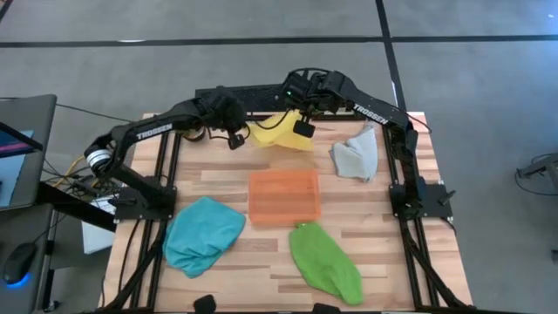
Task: Sort microfiber towel by color & place in baskets
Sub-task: Fold the yellow towel
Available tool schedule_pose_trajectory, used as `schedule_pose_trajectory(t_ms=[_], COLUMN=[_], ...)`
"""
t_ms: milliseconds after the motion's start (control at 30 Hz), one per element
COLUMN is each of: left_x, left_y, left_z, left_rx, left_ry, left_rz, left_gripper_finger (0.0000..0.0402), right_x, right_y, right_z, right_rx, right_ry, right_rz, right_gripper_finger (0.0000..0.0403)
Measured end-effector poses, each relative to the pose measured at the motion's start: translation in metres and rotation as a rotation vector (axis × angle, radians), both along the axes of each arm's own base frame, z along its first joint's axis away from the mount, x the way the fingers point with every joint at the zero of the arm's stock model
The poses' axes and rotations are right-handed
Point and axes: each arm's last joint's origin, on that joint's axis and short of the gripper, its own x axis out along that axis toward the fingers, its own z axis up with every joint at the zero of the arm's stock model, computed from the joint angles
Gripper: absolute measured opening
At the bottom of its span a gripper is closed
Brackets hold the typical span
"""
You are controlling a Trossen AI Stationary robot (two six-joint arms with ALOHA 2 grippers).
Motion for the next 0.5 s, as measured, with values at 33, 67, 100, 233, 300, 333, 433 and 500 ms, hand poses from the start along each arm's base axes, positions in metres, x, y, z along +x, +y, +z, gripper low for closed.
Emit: schedule_pose_trajectory(t_ms=[33,67,100,233,300,333,433,500], left_x=[-0.002,-0.003,-0.004,-0.009,-0.012,-0.013,-0.016,-0.017], left_y=[-0.001,-0.002,-0.003,-0.006,-0.007,-0.008,-0.006,-0.004], left_z=[0.002,0.005,0.008,0.016,0.02,0.021,0.028,0.037], left_rx=[0.003,0.005,0.004,-0.001,0.009,0.023,0.086,0.14], left_ry=[-0.005,-0.018,-0.032,-0.075,-0.086,-0.087,-0.059,-0.041], left_rz=[0.021,0.04,0.054,0.091,0.122,0.145,0.221,0.252], left_gripper_finger=[0.0002,0.0002,0.0002,0.0002,0.0002,0.0002,0.0002,0.0002], right_x=[0.001,0.002,0.004,0.01,0.008,0.008,0.009,0.009], right_y=[-0.001,-0.002,-0.002,-0.004,-0.006,-0.007,-0.01,-0.015], right_z=[0.0,0.001,0.002,0.006,0.01,0.013,0.017,0.017], right_rx=[-0.009,-0.018,-0.029,-0.084,-0.125,-0.15,-0.178,-0.186], right_ry=[-0.006,-0.012,-0.024,-0.068,-0.074,-0.082,-0.118,-0.135], right_rz=[0.01,0.024,0.037,0.073,0.068,0.062,0.055,0.047], right_gripper_finger=[0.0006,0.0006,0.0006,0.0006,0.0006,0.0006,0.0006,0.0006])
